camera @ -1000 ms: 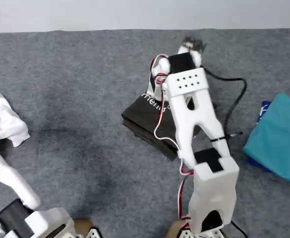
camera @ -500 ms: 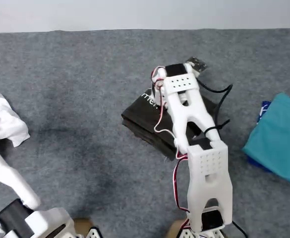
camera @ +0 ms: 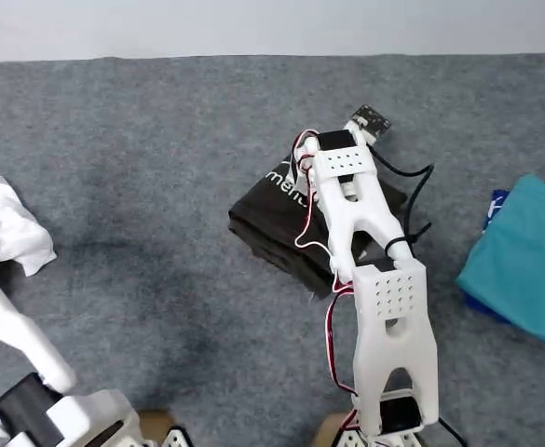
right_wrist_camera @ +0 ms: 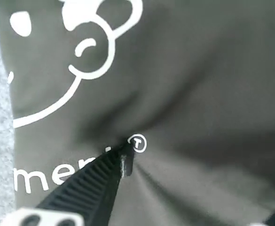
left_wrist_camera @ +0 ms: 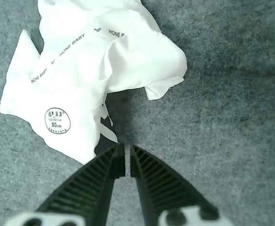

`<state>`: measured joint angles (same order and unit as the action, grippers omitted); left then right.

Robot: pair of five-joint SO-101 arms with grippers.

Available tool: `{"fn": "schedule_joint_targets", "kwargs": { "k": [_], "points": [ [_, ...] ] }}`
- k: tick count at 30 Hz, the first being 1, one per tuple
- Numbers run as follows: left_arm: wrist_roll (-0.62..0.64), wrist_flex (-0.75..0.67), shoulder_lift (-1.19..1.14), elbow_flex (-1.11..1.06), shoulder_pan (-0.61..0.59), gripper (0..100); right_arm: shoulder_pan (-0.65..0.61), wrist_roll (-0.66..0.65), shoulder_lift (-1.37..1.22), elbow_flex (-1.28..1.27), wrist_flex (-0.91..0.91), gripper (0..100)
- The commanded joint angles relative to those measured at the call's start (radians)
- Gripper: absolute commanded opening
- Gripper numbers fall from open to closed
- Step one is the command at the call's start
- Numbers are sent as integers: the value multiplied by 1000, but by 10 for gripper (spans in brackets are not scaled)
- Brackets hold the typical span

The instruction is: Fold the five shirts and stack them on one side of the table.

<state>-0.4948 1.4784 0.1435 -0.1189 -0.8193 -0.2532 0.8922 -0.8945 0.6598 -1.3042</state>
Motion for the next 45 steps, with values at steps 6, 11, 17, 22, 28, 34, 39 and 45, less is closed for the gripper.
{"fn": "schedule_joint_targets", "kwargs": {
  "k": [6,11,17,22,28,34,39,45],
  "points": [
    [-8,-15,28,4,6,32,12,-115,-28,-12,-15,87],
    [-8,-12,28,5,6,32,68,-265,-12,-12,-61,11],
    [-8,-14,29,7,6,32,131,-414,134,-12,-173,9],
    [-8,-11,37,7,6,32,182,-611,286,-12,-300,9],
    [-5,-9,37,7,6,32,269,-795,466,-12,-380,9],
    [-3,6,37,7,6,32,343,-856,608,-12,-452,9],
    [-2,6,37,7,6,32,400,-919,714,-12,-483,9],
    [-2,17,35,2,6,31,484,-979,802,-12,-476,9]
  ]
}}
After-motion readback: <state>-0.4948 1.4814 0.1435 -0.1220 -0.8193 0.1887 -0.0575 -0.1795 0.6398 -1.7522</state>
